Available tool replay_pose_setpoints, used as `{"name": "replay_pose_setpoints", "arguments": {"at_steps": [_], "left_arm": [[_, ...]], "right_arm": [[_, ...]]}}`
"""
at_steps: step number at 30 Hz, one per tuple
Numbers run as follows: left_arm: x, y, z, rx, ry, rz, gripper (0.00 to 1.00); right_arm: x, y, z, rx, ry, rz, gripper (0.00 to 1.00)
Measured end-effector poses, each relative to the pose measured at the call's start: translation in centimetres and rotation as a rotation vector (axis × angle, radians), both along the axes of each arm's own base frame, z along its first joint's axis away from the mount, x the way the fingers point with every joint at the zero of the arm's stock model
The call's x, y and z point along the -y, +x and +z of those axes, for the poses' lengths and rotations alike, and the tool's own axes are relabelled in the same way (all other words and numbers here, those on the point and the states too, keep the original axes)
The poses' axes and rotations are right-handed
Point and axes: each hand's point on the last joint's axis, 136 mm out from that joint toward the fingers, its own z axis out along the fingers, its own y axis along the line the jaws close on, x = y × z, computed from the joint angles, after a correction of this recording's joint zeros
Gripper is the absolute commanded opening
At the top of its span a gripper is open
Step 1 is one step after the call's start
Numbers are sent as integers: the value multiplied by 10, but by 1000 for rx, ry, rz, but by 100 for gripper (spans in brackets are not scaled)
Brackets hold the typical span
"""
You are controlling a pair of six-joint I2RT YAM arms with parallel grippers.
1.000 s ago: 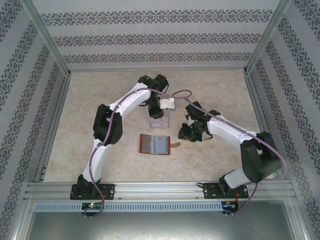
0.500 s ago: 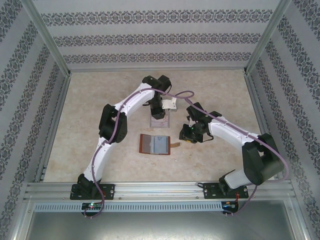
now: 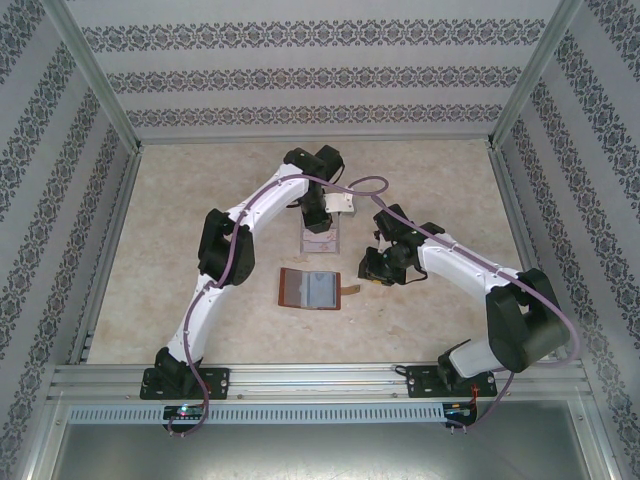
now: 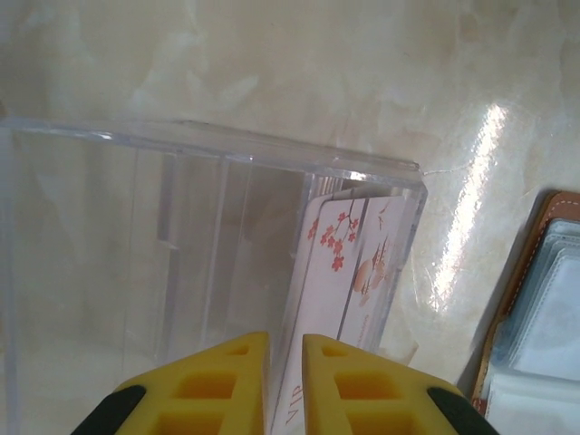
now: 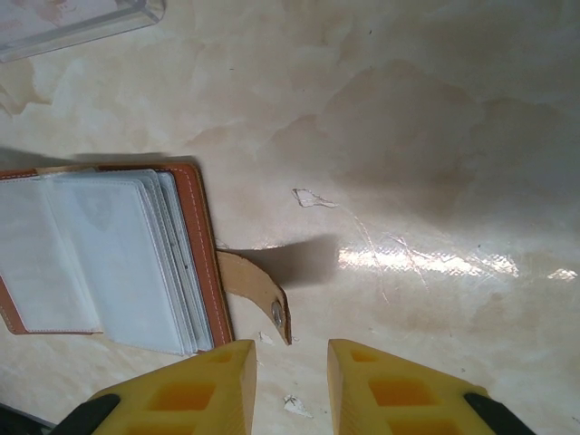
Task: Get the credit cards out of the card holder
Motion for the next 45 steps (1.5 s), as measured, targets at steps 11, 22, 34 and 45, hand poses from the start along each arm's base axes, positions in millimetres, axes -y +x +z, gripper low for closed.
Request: {"name": "replay_pose_setpoints", "arguments": {"at_steps": [11, 22, 34, 45], "left_arm": [[1, 5, 49, 89, -115, 270, 10], [-16, -3, 55, 52, -150, 687, 13], [-25, -28, 63, -17, -265, 963, 11], [-19, -59, 30, -171, -237, 1155, 13]], "right_arm": [[-12, 1, -5, -9, 5, 30, 29], [-42, 3, -12, -26, 35, 101, 29], [-45, -1, -34, -88, 10, 113, 29], [-43, -3, -44, -116, -7, 113, 28]]}}
